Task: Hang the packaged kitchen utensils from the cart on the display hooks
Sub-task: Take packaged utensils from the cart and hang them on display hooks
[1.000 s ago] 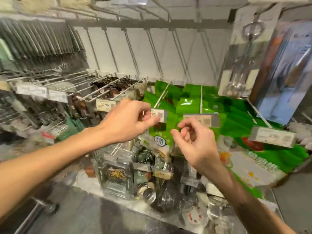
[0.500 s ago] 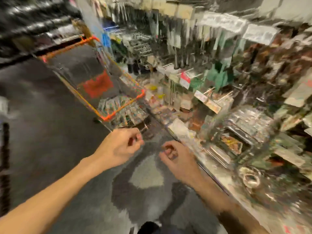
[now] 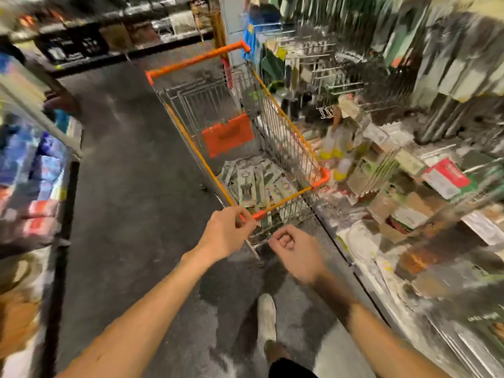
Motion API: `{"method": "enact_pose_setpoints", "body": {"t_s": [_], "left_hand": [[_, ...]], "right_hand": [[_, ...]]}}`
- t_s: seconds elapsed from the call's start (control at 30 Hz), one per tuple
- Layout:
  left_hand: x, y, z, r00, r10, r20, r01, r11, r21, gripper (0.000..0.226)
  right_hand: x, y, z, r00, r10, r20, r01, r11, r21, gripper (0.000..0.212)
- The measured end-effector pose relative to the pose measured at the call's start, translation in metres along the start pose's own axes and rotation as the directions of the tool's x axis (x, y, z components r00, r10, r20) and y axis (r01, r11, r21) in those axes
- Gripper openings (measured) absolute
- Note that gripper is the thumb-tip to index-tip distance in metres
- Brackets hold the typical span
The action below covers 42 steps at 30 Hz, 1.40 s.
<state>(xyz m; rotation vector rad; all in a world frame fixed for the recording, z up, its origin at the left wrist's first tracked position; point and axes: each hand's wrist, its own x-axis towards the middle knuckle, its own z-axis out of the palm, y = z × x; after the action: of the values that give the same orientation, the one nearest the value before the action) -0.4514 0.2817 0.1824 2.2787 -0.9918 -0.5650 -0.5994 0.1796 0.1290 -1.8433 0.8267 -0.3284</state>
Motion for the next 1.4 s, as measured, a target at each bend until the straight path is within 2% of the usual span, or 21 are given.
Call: {"method": "enact_pose_setpoints", "body": {"t_s": [0.13, 0.23, 0.3, 0.4, 0.53, 0.67, 0.73, 0.83, 0.93, 1.03, 1.1, 1.13, 1.2, 1.23, 1.27, 1.33, 1.4], "left_hand": [[0.085, -0.029, -0.006, 0.996, -0.074, 0.051, 0.075, 0.997, -0.006, 0.009], [0.143, -0.046, -0.008, 0.98, -0.139, 0.141, 0.145, 0.989, -0.031, 0.006], [0.182, -0.055, -0.008, 0.967, -0.171, 0.191, 0.186, 0.981, -0.062, 0.007], [0.234, -0.068, -0.01, 0.939, -0.225, 0.26, 0.252, 0.965, -0.075, 0.008], [0.302, -0.094, -0.01, 0.904, -0.252, 0.347, 0.299, 0.95, -0.089, 0.018], [0.377, -0.13, 0.003, 0.822, -0.29, 0.49, 0.364, 0.929, -0.061, 0.019], [0.413, -0.15, 0.015, 0.772, -0.323, 0.548, 0.371, 0.928, 0.024, 0.031], [0.459, -0.172, 0.028, 0.684, -0.334, 0.648, 0.345, 0.931, 0.115, 0.04], [0.494, -0.198, 0.042, 0.604, -0.37, 0.706, 0.367, 0.915, 0.166, 0.046], [0.514, -0.213, 0.051, 0.54, -0.449, 0.713, 0.493, 0.854, 0.165, 0.027], [0.521, -0.235, 0.071, 0.503, -0.466, 0.728, 0.55, 0.822, 0.146, 0.03], [0.523, -0.241, 0.079, 0.496, -0.464, 0.734, 0.572, 0.81, 0.126, 0.046], [0.52, -0.277, 0.114, 0.505, -0.465, 0.728, 0.636, 0.77, 0.051, 0.109], [0.515, -0.295, 0.13, 0.497, -0.475, 0.726, 0.654, 0.755, 0.047, 0.13], [0.512, -0.301, 0.136, 0.484, -0.47, 0.738, 0.657, 0.752, 0.049, 0.134], [0.517, -0.279, 0.121, 0.468, -0.487, 0.737, 0.679, 0.732, 0.052, 0.108], [0.524, -0.264, 0.112, 0.474, -0.52, 0.711, 0.696, 0.716, 0.06, 0.093]], "right_hand": [[0.089, 0.005, 0.025, 0.999, 0.039, -0.015, -0.038, 0.999, 0.02, 0.019], [0.15, 0.004, 0.036, 0.992, 0.106, 0.062, -0.099, 0.99, -0.099, 0.015], [0.189, 0.004, 0.042, 0.986, 0.156, 0.059, -0.148, 0.981, -0.124, 0.003], [0.237, 0.005, 0.054, 0.963, 0.262, 0.054, -0.247, 0.948, -0.2, 0.017], [0.293, 0.01, 0.067, 0.922, 0.381, 0.068, -0.363, 0.912, -0.191, 0.018], [0.345, 0.022, 0.084, 0.884, 0.464, 0.046, -0.445, 0.868, -0.22, 0.017], [0.368, 0.032, 0.096, 0.86, 0.51, 0.008, -0.498, 0.843, -0.201, 0.014], [0.398, 0.049, 0.115, 0.77, 0.636, -0.053, -0.634, 0.752, -0.177, 0.015], [0.422, 0.062, 0.13, 0.668, 0.739, -0.089, -0.743, 0.658, -0.122, 0.03], [0.442, 0.078, 0.146, 0.589, 0.805, -0.074, -0.808, 0.586, -0.067, 0.046], [0.454, 0.087, 0.153, 0.556, 0.829, -0.056, -0.83, 0.551, -0.087, 0.048], [0.458, 0.094, 0.157, 0.555, 0.83, -0.055, -0.831, 0.551, -0.076, 0.051], [0.464, 0.103, 0.164, 0.548, 0.836, -0.02, -0.835, 0.547, -0.053, 0.065], [0.466, 0.105, 0.167, 0.545, 0.838, 0.011, -0.837, 0.545, -0.05, 0.074], [0.467, 0.109, 0.171, 0.547, 0.837, 0.031, -0.836, 0.548, -0.027, 0.085], [0.468, 0.118, 0.18, 0.548, 0.836, 0.021, -0.837, 0.548, 0.005, 0.102], [0.468, 0.126, 0.186, 0.532, 0.846, -0.018, -0.847, 0.532, -0.025, 0.103]]}}
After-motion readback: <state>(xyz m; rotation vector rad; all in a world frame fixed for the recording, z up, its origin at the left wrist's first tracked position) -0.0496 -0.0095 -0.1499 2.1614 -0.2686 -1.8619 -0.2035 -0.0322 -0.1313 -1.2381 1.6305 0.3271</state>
